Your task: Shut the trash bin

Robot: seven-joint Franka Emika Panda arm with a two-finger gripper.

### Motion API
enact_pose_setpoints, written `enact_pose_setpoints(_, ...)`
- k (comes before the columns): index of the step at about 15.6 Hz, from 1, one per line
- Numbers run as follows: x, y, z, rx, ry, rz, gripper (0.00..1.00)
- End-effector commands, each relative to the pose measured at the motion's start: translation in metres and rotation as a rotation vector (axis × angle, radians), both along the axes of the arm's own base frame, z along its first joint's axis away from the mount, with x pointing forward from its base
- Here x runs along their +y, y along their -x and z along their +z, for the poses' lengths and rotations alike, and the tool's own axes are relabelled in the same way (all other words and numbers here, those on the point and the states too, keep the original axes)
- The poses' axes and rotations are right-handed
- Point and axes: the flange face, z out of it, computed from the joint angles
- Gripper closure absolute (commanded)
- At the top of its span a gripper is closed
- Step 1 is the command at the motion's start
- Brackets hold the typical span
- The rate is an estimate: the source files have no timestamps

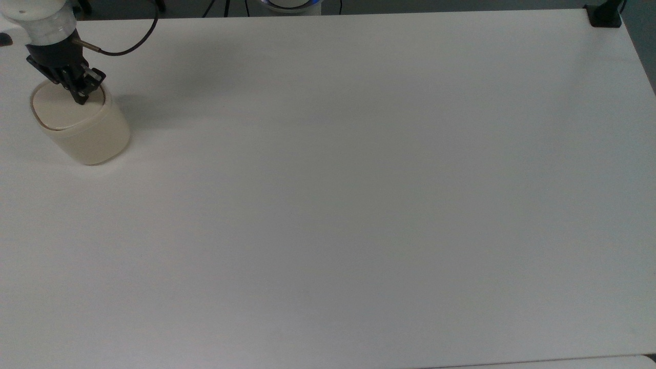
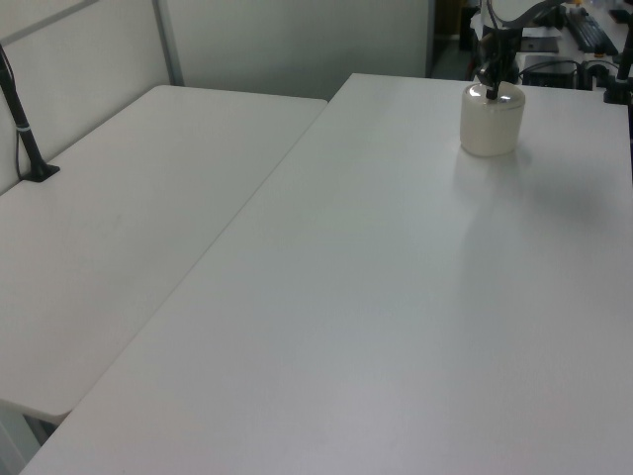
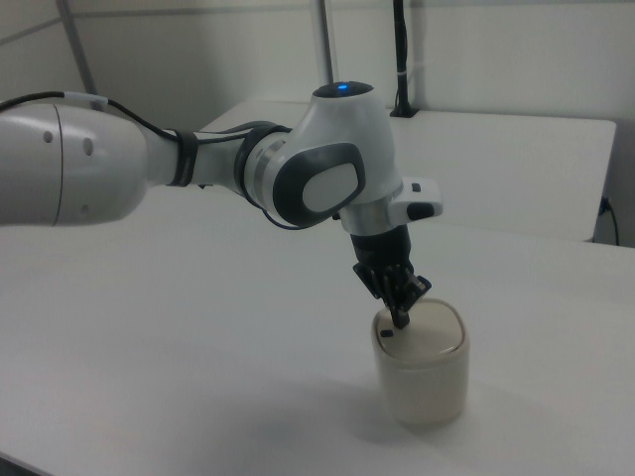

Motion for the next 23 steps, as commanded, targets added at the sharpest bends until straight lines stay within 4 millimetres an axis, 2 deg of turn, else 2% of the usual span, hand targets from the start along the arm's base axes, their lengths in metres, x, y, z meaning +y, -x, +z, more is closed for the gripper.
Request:
enact_pose_setpoints(1, 0.002, -0.001, -0.028, 0.05, -0.027, 0.02, 1.0)
enact_pose_setpoints(3, 0.003, -0.002, -0.022, 0.042, -0.026, 0.018, 1.0)
enact_pose_setpoints(5, 0.014, -0.007, 0.0, 0.033, -0.025, 0.031, 1.0)
enact_pose_setpoints(10, 0.059, -0.019, 0.087, 0.065, -0.043, 0.081, 1.0)
enact_pose_setpoints(14, 0.095, -0.01, 0.139, 0.006, -0.077, 0.114, 1.0)
enact_pose_setpoints(16, 0.124, -0.006, 0.157, -0.001, -0.079, 0.16, 1.0)
enact_pose_setpoints(19, 0.18, -0.008, 0.168, 0.024, -0.078, 0.253, 1.0)
enact_pose_setpoints(23, 0.238, -0.002, 0.184, 0.037, -0.086, 0.349, 1.0)
